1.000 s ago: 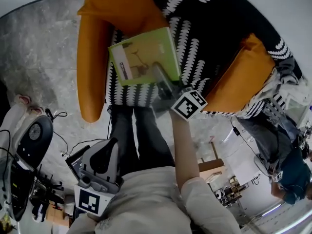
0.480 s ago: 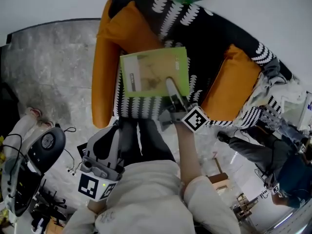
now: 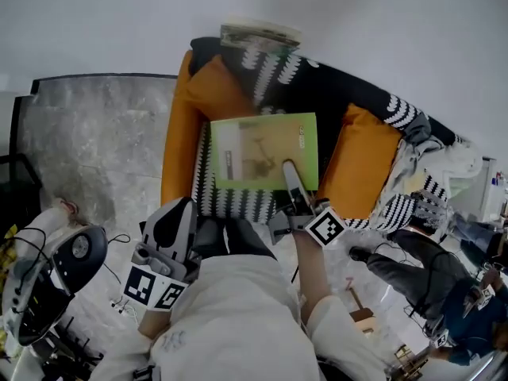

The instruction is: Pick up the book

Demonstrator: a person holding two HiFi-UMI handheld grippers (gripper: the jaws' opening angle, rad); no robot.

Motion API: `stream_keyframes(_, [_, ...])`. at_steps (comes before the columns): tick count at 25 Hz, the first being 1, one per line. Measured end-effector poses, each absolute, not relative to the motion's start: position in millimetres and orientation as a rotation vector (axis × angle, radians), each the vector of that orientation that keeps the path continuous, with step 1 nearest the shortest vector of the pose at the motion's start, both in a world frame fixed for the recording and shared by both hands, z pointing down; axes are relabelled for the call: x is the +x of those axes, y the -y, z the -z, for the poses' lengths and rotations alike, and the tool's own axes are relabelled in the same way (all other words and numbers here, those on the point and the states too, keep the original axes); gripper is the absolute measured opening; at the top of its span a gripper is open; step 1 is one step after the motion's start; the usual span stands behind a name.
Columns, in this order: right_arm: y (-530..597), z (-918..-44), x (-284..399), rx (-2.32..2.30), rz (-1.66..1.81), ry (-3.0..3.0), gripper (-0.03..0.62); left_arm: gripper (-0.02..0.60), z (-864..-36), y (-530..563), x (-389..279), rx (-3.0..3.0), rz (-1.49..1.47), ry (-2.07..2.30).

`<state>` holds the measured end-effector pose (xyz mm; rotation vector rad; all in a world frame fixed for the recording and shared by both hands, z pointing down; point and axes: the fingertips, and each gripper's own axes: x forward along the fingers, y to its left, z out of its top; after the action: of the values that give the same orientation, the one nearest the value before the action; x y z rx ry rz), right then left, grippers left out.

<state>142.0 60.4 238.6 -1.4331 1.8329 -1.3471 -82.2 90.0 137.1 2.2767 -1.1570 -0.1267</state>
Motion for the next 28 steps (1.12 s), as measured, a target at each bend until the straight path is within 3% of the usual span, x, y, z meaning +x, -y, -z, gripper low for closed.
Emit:
stream_keyframes(17, [-117,-118,167,-1.467,1.097,-1.888,0.147,0.009,-70,-90,-55,2.290,0.307,1.085])
stream_keyframes(28, [-133,-80,155,-1.449,0.933,-2.075,0.147,0.009,-51,-102,-49,2.509,0.215,1.146])
